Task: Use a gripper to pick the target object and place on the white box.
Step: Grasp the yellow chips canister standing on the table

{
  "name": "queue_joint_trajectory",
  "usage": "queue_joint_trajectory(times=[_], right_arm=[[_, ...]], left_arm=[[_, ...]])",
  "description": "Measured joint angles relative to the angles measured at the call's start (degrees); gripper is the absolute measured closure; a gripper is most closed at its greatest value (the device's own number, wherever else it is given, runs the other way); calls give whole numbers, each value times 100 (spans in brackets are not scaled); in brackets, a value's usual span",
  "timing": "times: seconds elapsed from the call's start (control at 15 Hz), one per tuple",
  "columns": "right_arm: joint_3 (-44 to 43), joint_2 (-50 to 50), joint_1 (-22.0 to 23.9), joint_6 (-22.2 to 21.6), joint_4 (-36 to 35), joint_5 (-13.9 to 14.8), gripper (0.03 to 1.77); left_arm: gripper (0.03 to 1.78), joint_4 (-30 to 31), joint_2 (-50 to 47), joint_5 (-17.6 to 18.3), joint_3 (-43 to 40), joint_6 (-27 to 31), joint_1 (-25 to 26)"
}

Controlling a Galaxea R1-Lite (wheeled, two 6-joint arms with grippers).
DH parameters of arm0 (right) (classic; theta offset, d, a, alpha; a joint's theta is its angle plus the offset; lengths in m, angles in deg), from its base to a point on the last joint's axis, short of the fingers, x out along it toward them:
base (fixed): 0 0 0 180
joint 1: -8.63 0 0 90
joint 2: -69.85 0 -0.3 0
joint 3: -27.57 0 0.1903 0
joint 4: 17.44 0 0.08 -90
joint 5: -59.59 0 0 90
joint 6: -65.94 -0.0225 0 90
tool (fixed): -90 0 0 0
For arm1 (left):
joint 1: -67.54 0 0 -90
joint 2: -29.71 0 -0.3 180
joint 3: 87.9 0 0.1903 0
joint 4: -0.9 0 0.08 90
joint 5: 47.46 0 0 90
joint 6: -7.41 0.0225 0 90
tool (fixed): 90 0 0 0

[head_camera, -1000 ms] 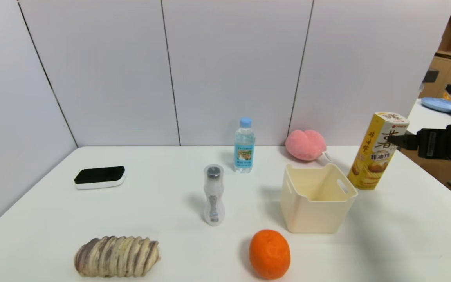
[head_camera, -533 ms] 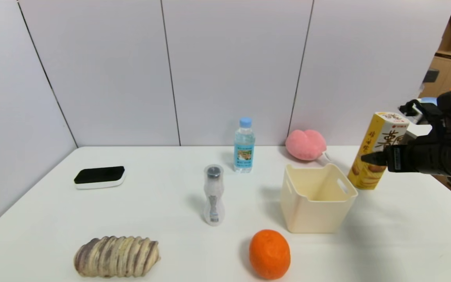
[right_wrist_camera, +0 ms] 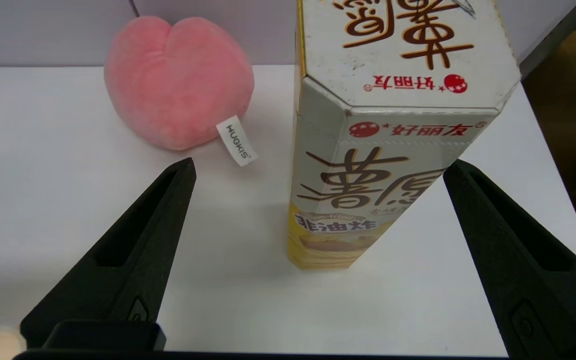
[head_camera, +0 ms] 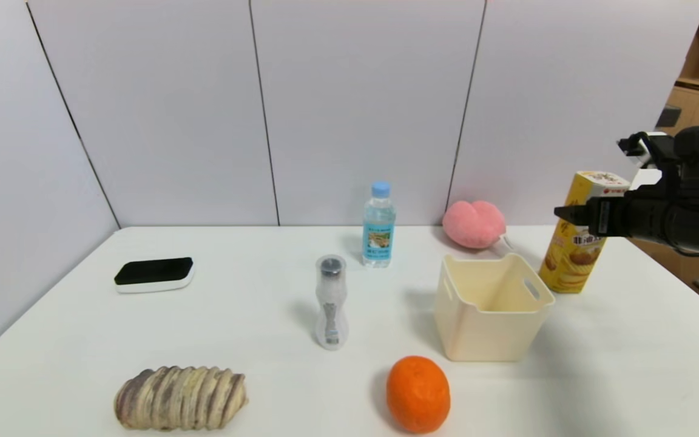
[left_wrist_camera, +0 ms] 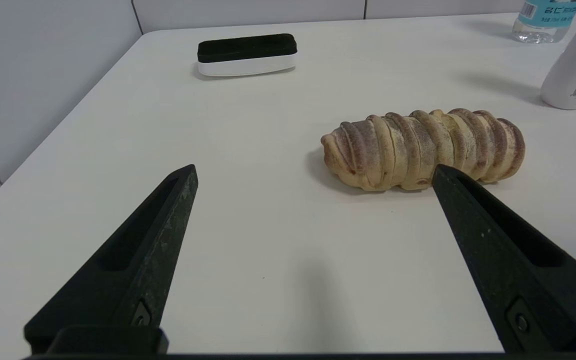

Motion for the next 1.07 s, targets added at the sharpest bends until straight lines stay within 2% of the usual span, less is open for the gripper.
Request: queue_joint_trajectory(times=[0.2, 0.4, 0.6, 0.87, 1.07], right_arm=[[230, 17, 27, 68, -402, 6, 9], [490, -50, 140, 322, -173, 30, 9], [532, -96, 204, 350, -206, 235, 9], [525, -121, 206, 350, -280, 254, 9], [575, -134, 190, 352, -656, 254, 9]], left_arm=[[12, 0, 0, 0, 0, 0, 0], [12, 2, 0, 0, 0, 0, 0], [12, 2, 0, 0, 0, -2, 0], [12, 0, 0, -2, 0, -2, 0], [12, 0, 0, 0, 0, 0, 0]])
